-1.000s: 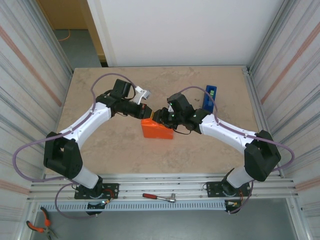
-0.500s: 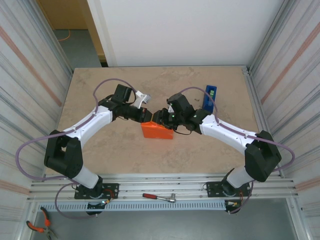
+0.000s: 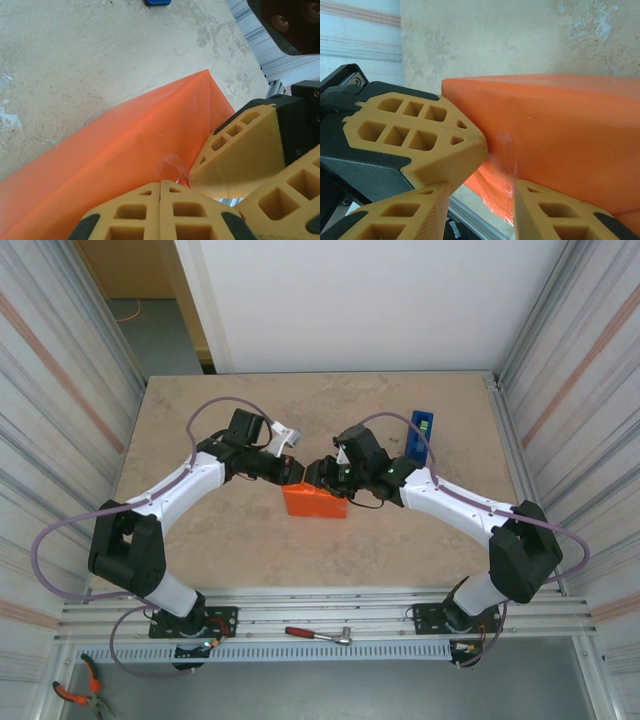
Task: Wrap the gift box in paper
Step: Stick the wrapping paper to the gift box.
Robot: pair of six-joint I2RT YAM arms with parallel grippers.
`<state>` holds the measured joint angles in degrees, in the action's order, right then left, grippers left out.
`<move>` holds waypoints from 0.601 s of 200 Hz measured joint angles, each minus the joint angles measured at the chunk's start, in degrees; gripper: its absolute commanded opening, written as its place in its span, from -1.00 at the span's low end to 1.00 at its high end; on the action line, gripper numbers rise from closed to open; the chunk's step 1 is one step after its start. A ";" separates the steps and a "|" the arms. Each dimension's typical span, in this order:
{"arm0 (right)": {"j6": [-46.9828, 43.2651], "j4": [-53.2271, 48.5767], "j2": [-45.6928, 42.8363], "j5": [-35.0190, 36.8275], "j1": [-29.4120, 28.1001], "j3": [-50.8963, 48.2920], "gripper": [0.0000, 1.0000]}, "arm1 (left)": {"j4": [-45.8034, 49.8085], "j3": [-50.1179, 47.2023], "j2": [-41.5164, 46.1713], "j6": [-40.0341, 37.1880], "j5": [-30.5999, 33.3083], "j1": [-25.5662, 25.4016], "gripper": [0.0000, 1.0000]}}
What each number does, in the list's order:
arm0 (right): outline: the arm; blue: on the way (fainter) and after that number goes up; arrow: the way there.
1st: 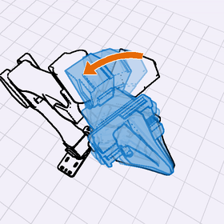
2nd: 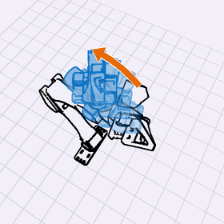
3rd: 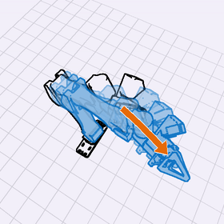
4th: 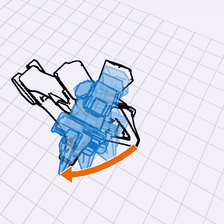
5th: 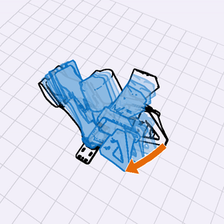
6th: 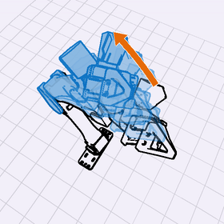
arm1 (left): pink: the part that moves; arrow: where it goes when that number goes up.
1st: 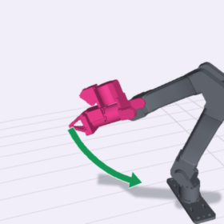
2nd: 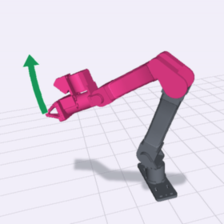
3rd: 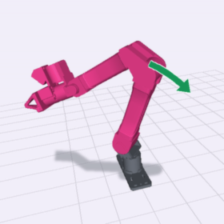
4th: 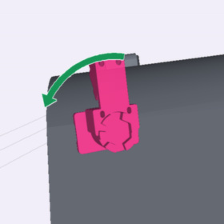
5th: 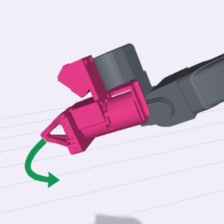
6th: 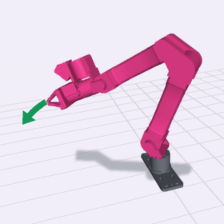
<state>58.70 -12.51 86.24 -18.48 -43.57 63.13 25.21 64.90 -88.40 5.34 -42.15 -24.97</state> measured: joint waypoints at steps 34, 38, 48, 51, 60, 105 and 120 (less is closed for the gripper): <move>-1.11 -0.81 0.09 -0.07 0.00 0.50 -0.12 | 0.07 -0.04 0.00 0.00 -0.20 0.00 -1.00; -1.20 -0.83 0.11 -0.07 0.00 0.52 -0.13 | 0.07 -0.04 0.00 0.00 -0.20 0.00 -1.00; -1.46 -1.07 0.22 -0.09 0.00 0.74 -0.11 | 0.09 -0.04 0.00 0.00 -0.17 0.00 -1.00; -1.57 -1.14 0.31 -0.13 0.00 0.81 -0.11 | 0.09 -0.04 0.00 0.00 -0.17 0.00 -1.00; -1.99 -1.49 0.42 -0.13 0.00 1.11 -0.10 | 0.11 -0.04 0.00 0.00 -0.17 0.02 -1.00; -3.98 -4.26 1.55 -0.17 -0.13 3.34 -0.05 | 0.42 -0.07 0.00 -0.09 -0.04 0.17 -1.00; -4.52 -4.87 1.81 0.02 -0.22 3.82 -0.03 | 0.48 -0.07 0.00 -0.17 0.02 0.17 -1.00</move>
<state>54.17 -17.39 88.05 -18.46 -43.79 66.96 25.69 64.84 -88.40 5.17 -42.13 -24.80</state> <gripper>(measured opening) 0.471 0.064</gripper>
